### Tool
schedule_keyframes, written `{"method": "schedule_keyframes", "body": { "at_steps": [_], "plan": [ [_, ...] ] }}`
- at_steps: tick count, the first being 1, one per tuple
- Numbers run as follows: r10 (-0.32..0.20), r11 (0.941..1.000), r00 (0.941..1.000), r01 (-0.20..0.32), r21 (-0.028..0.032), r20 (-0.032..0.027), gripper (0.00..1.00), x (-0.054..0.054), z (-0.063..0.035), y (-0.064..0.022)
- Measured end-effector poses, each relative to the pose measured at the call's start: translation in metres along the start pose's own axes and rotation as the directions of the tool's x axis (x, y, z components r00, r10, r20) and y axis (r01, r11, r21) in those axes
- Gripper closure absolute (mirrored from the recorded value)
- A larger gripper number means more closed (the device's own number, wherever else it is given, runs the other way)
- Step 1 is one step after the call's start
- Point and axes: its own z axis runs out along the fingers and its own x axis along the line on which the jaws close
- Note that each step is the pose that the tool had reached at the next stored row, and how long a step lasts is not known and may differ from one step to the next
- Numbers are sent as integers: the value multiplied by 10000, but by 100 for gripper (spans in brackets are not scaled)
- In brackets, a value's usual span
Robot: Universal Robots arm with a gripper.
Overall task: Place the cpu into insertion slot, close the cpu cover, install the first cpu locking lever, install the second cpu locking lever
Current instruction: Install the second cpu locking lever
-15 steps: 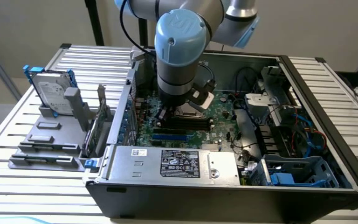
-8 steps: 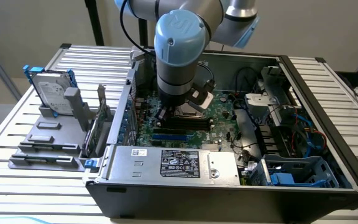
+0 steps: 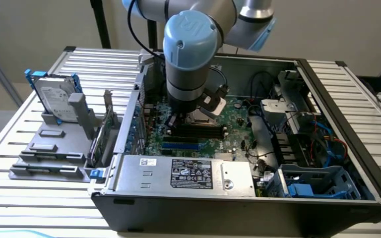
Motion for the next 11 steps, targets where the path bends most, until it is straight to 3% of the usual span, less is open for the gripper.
{"method": "schedule_keyframes", "body": {
  "at_steps": [7,11],
  "plan": [
    [-9,9999,10000,9,-136,8,89,5,20,-6],
    [-19,9997,9999,22,-255,115,89,6,23,-10]
  ]
}}
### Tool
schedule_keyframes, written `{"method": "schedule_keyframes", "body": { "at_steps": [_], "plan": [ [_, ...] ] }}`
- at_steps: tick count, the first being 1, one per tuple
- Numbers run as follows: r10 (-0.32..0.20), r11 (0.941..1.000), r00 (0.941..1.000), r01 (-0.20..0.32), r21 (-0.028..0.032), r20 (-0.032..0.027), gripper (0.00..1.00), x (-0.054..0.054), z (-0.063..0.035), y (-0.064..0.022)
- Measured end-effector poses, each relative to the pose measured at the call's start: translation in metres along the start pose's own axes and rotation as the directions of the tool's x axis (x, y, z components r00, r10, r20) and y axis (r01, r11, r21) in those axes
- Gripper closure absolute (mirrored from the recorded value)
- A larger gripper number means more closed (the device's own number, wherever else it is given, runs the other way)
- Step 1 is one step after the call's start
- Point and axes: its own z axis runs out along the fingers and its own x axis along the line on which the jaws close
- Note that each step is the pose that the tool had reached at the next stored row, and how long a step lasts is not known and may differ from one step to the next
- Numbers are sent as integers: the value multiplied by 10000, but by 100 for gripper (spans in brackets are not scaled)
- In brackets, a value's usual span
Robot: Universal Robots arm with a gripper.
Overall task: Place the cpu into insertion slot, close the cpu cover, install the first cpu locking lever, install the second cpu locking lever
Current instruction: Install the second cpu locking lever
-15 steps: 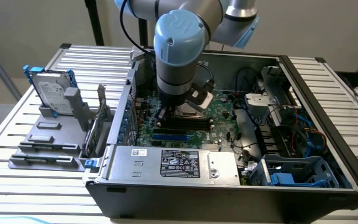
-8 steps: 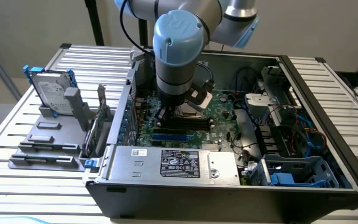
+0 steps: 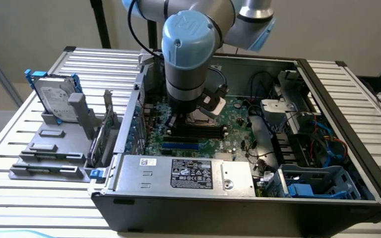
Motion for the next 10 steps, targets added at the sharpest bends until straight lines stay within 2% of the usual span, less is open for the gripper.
{"method": "schedule_keyframes", "body": {
  "at_steps": [4,7,10],
  "plan": [
    [-4,10000,9999,5,-98,148,89,2,1,-1],
    [-3,9999,9998,5,-123,192,89,14,-53,-8],
    [-3,9999,9998,5,-117,185,89,47,-157,-26]
  ]
}}
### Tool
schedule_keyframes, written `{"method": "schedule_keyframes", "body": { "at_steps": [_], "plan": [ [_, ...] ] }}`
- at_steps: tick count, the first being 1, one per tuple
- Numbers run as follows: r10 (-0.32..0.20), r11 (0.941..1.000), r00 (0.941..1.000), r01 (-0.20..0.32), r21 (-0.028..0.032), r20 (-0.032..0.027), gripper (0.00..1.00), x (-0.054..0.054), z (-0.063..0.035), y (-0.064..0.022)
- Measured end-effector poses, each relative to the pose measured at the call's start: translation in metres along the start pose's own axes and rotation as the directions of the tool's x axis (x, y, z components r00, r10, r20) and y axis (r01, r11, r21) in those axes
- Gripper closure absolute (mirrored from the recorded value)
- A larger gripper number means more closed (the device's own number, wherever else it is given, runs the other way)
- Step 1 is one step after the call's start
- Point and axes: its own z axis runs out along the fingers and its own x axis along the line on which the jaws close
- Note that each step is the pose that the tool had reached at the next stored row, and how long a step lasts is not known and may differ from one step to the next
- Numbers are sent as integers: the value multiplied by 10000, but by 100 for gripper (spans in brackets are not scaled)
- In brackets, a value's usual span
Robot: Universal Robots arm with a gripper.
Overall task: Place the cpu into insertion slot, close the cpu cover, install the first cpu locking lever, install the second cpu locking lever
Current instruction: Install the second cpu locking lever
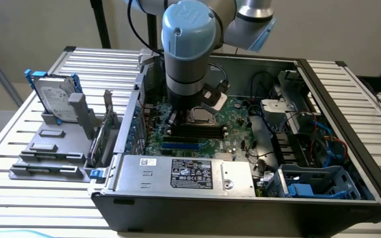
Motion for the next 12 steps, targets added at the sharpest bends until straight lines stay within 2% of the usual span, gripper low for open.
{"method": "schedule_keyframes", "body": {
  "at_steps": [4,12],
  "plan": [
    [1,10000,10000,-1,-1,-1,89,33,-116,-17],
    [0,10000,10000,0,0,-1,89,34,-120,-18]
  ]
}}
